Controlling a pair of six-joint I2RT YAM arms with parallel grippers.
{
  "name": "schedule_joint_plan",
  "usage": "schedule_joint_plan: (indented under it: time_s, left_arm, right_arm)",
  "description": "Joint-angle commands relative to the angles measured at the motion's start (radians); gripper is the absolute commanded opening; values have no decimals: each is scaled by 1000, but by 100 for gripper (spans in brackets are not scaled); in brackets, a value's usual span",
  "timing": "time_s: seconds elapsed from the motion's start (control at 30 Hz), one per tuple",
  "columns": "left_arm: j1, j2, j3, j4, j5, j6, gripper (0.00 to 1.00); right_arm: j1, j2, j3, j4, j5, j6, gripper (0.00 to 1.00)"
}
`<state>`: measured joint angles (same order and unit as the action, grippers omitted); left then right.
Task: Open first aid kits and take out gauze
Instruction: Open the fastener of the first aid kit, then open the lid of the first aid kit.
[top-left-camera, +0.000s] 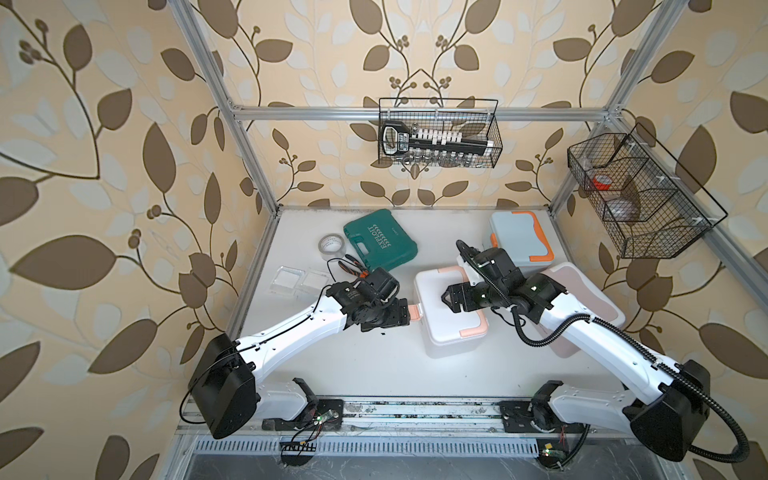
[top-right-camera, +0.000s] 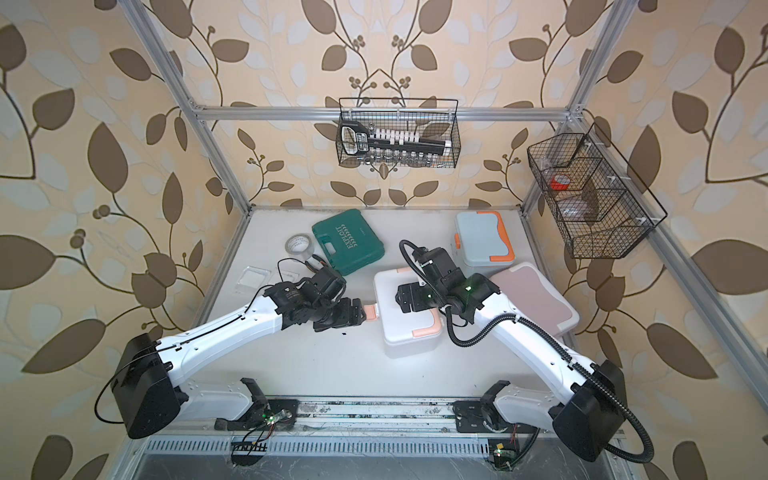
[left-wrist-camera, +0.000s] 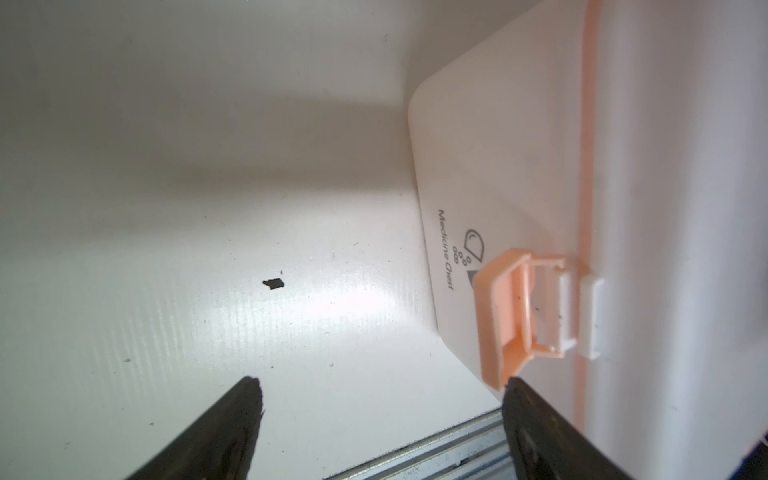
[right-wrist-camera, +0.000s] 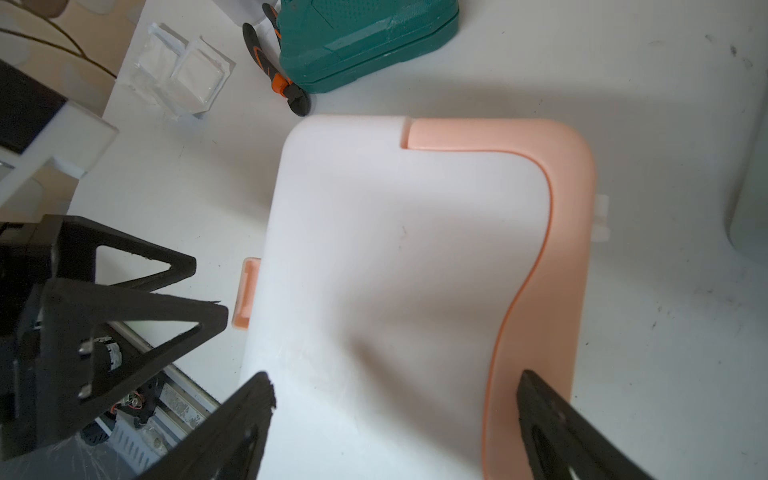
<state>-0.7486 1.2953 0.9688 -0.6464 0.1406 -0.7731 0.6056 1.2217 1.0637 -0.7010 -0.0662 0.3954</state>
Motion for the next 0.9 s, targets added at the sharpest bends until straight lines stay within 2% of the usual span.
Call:
schedule_joint_plan:
  time_s: [0.0, 0.17, 0.3, 0.37, 0.5, 0.63, 0.87]
  left_arm:
    - [9, -70, 17, 103, 129, -23, 92]
    - [10, -94, 10, 254, 266, -113, 92]
    - [10, -53, 17, 348, 339, -164, 92]
    - [12, -22, 28, 363, 353, -173, 92]
    - [23, 28, 47, 391, 365, -181, 90]
    - [41, 62, 53, 423, 375, -187, 86]
    - [59, 104, 54, 453, 396, -190, 77]
  right_arm:
    - [-7, -21, 2, -54, -20, -7, 92]
    - [-45, -55, 11, -59, -11, -9, 92]
    - [-109, -71, -9, -55, -45, -20, 91]
    - [-144, -75, -31, -41, -89, -25, 87]
    - [-209, -75, -80, -9, -180, -31, 73]
    - [-222, -61, -104, 6, -228, -36, 66]
    - [-222, -36, -118, 22, -270, -40, 65]
